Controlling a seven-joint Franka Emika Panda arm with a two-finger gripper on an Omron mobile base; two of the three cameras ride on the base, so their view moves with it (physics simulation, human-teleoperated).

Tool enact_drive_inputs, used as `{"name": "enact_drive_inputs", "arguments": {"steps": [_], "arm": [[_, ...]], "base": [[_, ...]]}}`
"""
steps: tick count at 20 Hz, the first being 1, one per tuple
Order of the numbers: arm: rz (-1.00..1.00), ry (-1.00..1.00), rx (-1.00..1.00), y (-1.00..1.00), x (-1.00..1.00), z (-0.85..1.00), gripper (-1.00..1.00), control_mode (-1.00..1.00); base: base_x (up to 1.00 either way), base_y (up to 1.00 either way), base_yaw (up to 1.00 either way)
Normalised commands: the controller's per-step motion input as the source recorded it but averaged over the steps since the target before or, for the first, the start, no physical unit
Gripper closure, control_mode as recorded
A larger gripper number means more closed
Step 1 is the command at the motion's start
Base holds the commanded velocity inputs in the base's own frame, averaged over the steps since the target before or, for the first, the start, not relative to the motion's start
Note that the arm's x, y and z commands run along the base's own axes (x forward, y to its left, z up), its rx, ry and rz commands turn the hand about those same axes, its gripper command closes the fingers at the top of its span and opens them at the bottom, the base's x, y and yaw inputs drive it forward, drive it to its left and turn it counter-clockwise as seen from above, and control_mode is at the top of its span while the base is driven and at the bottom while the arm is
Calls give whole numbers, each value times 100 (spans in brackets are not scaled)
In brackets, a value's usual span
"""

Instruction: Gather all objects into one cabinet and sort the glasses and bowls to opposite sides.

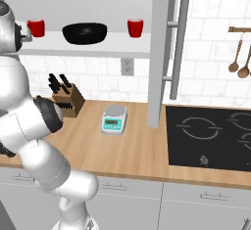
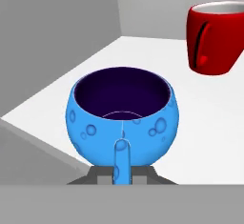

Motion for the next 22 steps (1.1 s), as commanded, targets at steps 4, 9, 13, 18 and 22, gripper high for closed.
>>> {"name": "enact_drive_inputs", "arguments": {"steps": [4,9,13,18,22], "arm": [[-1,0,0,17,47,0,100,-100],[-1,0,-2,24,53,0,100,-100],[-2,0,-2,35,35,0,100,-100],[-4,0,-3,19,32,0,100,-100],[-5,1,-5,8,31,-1,100,-100]], "base": [[0,0,0],[0,0,0],[0,0,0],[0,0,0],[0,0,0]]}}
